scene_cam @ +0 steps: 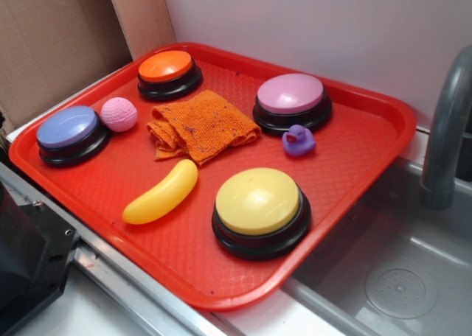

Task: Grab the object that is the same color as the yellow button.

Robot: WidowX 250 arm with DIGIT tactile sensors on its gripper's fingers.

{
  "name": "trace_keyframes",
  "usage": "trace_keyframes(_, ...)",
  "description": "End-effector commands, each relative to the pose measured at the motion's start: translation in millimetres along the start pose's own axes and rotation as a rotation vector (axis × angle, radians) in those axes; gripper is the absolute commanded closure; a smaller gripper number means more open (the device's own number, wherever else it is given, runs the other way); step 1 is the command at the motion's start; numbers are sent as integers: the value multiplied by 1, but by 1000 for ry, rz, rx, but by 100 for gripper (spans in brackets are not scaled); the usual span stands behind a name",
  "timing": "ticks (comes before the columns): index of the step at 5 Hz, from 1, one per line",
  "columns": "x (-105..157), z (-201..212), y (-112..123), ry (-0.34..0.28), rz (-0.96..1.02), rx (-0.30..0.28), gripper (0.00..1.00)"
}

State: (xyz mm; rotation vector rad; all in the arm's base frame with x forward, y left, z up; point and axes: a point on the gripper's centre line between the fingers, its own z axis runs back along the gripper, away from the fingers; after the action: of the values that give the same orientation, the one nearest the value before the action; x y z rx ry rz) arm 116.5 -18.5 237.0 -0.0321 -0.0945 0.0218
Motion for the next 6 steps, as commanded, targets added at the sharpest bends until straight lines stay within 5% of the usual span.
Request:
trace_keyframes(1,0,0,0,0,0,0,0)
trace_keyframes(6,18,-123,-25,17,45,22,0)
